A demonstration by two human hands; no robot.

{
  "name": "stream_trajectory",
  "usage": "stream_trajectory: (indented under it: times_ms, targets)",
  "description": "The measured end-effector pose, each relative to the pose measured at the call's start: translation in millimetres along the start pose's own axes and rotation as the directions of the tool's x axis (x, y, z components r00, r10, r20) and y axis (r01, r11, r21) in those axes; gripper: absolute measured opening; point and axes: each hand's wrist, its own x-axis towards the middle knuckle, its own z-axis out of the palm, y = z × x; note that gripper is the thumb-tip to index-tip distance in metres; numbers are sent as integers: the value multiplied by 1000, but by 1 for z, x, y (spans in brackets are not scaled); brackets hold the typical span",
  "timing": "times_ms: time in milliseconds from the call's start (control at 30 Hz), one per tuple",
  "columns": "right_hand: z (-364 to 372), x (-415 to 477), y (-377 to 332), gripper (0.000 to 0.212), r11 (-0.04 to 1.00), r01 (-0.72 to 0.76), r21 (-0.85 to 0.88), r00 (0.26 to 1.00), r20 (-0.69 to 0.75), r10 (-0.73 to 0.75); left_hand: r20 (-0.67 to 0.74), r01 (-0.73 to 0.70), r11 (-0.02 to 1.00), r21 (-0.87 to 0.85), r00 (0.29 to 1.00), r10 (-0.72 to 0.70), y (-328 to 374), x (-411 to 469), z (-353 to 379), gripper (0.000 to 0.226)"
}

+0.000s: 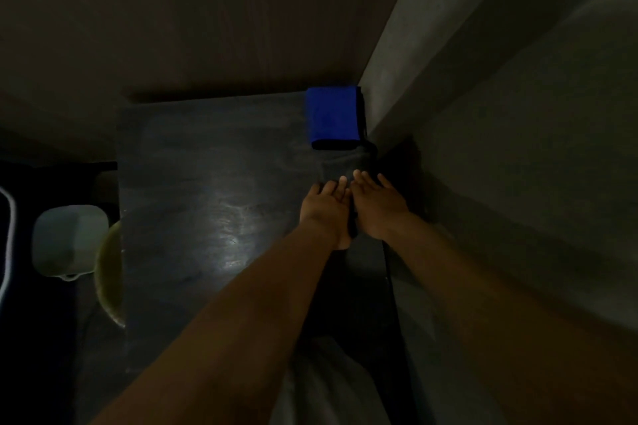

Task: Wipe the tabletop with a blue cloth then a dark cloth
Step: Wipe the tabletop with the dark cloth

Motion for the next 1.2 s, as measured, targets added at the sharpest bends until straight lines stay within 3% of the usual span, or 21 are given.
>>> stream_trajectory:
  times_ms: [600,1200]
  targets:
    - [23,-17,-24,71,994,13,111,999,-34,-9,83,16,992,124,996,-27,2,-30,22,86]
    - [12,-9,-93,72,993,46,111,999,-20,-45,96,108,993,39,989,-112,-51,-64,39,84]
